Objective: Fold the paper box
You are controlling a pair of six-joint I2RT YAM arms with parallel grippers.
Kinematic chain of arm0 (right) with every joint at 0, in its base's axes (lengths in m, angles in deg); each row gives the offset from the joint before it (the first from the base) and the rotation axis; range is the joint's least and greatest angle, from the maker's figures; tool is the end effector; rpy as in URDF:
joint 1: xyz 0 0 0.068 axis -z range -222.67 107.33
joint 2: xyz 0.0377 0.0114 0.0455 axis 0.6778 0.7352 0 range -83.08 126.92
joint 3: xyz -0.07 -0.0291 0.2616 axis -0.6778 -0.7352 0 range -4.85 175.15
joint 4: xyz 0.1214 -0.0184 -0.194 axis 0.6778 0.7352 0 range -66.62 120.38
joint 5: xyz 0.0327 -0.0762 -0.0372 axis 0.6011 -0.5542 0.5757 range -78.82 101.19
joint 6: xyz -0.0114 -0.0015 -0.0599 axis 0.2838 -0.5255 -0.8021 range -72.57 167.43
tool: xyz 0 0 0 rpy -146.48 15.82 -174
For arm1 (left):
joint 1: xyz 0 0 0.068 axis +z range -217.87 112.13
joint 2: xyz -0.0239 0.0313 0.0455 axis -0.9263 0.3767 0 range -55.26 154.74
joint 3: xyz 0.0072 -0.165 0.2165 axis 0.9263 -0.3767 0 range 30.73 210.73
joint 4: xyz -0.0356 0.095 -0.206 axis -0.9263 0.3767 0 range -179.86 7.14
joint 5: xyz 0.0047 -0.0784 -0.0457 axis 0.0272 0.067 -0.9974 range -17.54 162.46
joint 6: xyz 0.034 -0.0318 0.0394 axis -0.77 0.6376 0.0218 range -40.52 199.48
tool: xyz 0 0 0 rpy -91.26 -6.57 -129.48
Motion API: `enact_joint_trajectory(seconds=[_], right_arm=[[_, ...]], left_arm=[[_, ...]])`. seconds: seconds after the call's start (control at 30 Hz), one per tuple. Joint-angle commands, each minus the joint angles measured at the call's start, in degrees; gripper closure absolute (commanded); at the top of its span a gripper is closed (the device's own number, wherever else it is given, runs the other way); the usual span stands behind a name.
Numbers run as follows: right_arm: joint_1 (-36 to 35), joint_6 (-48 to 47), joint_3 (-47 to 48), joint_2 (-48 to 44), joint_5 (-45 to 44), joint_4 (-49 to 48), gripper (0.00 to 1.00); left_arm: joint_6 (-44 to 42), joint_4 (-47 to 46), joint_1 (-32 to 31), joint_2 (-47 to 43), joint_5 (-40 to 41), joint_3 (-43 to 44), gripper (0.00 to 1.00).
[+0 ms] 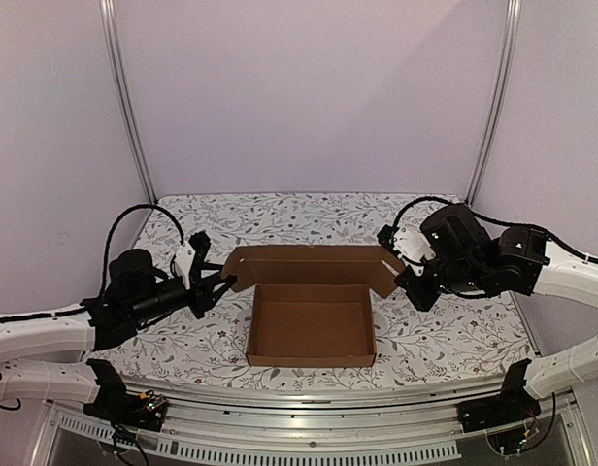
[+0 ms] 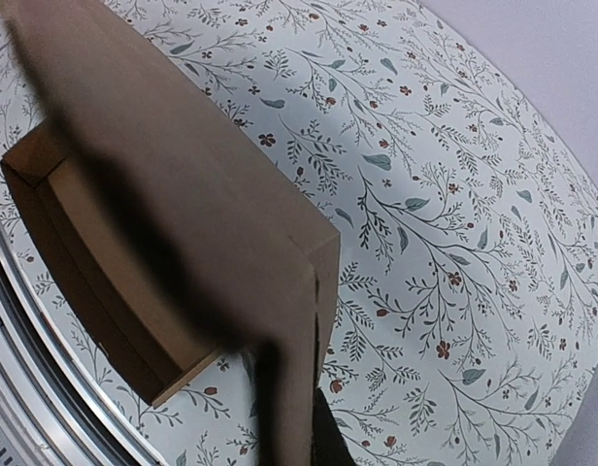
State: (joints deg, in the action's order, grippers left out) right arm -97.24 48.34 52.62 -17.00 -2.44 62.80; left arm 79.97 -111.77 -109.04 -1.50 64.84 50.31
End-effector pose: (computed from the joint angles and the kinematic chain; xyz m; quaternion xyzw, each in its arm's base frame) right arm 0.1302 0.1645 0.2942 -0.3805 0.8464 0.0675 0.3663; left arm 0.1381 -0.1288 0.2319 0.3091 0.7140 -0.2710 0.5668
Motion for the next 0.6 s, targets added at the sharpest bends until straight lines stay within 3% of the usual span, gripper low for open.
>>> enact_joint_trajectory(seconds=[0.0,0.57], right_arm=[[0.4,0.9,1.3,0.2,1.4,-0.1,1.0],[0.4,1.6,1.8,1.0,1.4,-0.2,1.0]], left_arm=[[-1.6,-0.8,-0.5,0.0,-1.3,1.8,0.7],[-1.9,0.7,-0.6,-3.3,0.4,0.9,0.95]])
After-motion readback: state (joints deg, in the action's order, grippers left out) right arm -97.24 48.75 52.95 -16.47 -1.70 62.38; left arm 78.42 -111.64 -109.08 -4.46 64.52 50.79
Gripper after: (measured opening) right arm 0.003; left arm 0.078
